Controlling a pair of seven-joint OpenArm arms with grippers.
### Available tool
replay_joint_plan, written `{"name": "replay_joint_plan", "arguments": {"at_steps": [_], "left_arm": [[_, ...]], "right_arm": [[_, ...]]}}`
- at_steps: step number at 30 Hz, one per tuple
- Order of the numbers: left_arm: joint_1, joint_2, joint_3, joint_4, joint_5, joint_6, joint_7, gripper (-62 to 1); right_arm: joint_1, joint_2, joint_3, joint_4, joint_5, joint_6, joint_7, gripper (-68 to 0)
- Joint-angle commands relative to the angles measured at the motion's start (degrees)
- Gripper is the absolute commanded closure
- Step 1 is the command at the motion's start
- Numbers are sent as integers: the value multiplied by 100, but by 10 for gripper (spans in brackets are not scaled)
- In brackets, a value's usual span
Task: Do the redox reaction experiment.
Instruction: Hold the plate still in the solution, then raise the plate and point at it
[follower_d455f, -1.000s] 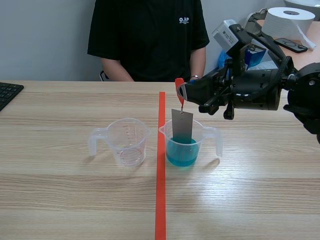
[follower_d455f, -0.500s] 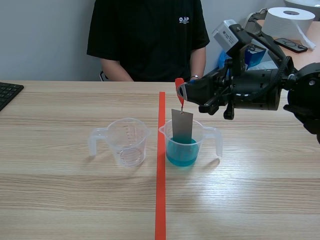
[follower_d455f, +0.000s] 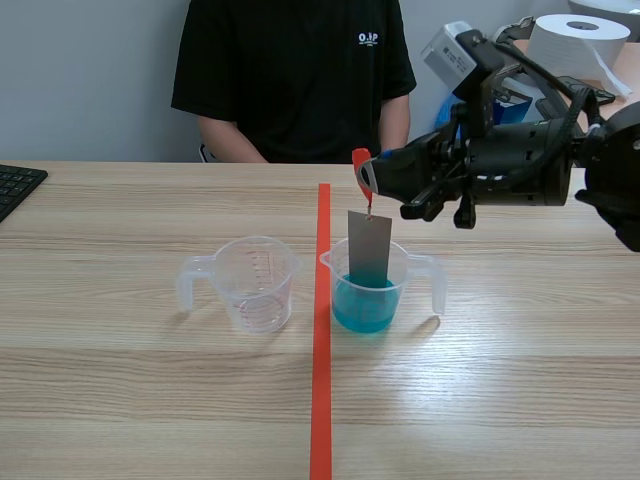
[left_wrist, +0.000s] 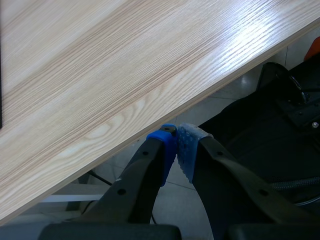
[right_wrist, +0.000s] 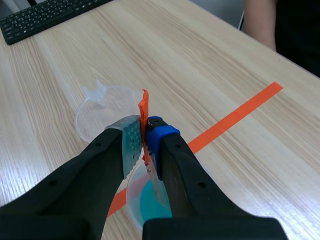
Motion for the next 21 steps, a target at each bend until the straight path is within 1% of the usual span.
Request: {"name": "replay_joint_plan", "arguments": {"at_steps": [1, 12, 21], "left_arm": [[48, 13, -37, 35, -35, -11, 9, -40], [48, 13, -37, 35, -33, -11, 22, -40], [48, 13, -37, 35, -33, -11, 22, -40]], "right_arm": [[98, 76, 133, 254, 76, 68, -17, -17], [98, 76, 498, 1032, 601, 68, -778, -17], [98, 76, 815, 1589, 1130, 68, -1386, -17]]}}
